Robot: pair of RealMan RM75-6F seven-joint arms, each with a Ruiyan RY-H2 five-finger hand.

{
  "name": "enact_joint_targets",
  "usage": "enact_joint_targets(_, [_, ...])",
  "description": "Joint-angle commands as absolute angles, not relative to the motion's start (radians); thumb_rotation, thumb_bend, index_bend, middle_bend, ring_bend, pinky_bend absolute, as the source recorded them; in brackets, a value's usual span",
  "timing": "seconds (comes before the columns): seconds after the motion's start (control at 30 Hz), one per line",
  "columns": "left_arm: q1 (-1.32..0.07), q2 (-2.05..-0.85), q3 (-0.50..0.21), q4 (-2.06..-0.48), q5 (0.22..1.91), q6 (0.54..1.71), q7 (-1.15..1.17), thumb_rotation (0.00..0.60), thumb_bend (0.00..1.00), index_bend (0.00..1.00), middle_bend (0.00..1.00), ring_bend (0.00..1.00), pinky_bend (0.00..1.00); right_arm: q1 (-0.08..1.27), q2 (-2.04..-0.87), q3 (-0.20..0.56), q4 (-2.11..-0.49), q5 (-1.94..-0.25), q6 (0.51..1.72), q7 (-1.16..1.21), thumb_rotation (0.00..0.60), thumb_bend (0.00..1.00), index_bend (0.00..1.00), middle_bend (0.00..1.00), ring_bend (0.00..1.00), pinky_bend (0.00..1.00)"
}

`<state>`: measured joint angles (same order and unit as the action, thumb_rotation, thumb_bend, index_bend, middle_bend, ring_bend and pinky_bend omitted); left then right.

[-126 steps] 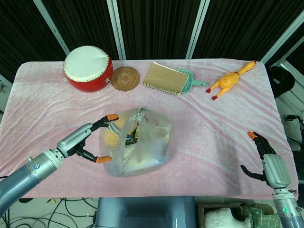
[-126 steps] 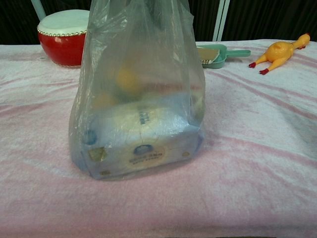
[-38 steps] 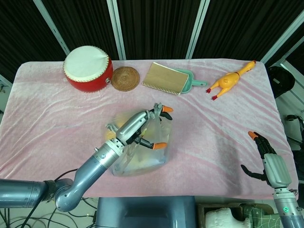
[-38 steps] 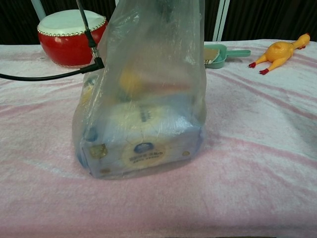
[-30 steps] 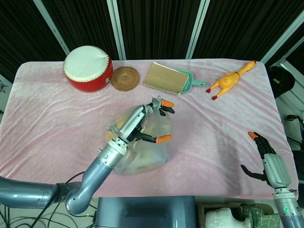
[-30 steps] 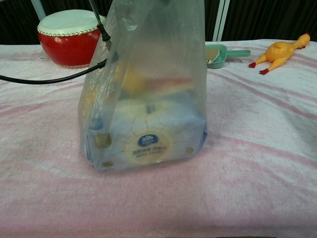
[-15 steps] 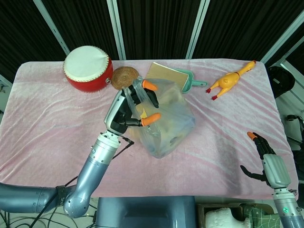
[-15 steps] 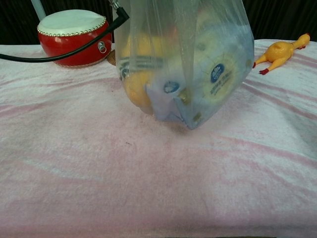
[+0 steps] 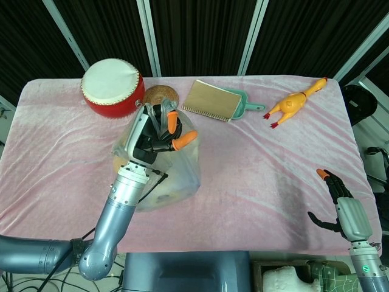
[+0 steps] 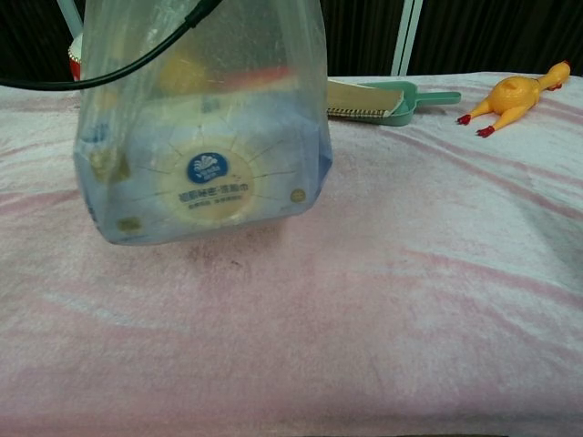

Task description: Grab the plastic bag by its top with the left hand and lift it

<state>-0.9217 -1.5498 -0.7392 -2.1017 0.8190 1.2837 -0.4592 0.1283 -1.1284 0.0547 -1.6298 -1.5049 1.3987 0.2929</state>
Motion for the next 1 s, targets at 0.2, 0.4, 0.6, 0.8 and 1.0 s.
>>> enact_joint_targets(0.2, [-0.959,-1.498,-0.807,-2.18,0.791,1.281,-0.356,0.6,0.14,0.77,1.0,0.89,0.85,0.126,-1.128,0.053,-1.633,-1.509,1.404,0.291,0.6,0.2,0.0,0.0,0.0,0.17])
enact_joint_targets(0.4, [-0.987,-1.474,-0.857,-2.204,0.74,1.284,-0.316,0.6,0.14,0.77,1.0,0.89,0.85,0.125,-1.128,0.053,-1.634,-1.509,1.406,0.291,0.6,0.2,0.0,0.0,0.0,0.17])
enact_joint_targets(0.6, [-1.025,-1.449,-0.893,-2.221,0.699,1.285,-0.265,0.6,0.13,0.77,1.0,0.89,0.85,0.125,-1.129,0.052,-1.636,-1.511,1.406,0.287,0.6,0.2,0.0,0.0,0.0,0.17])
enact_joint_targets(0.8, [-1.071,-1.428,-0.931,-2.216,0.639,1.288,-0.221,0.6,0.13,0.77,1.0,0.89,0.85,0.124,-1.129,0.052,-1.637,-1.511,1.407,0.286,0.6,0.2,0.0,0.0,0.0,0.17])
enact_joint_targets(1.0, [-1.087,-1.417,-0.936,-2.234,0.604,1.314,-0.202,0.6,0.13,0.77,1.0,0.89,0.85,0.125,-1.127,0.051,-1.638,-1.513,1.407,0.289,0.6,0.2,0.0,0.0,0.0,0.17])
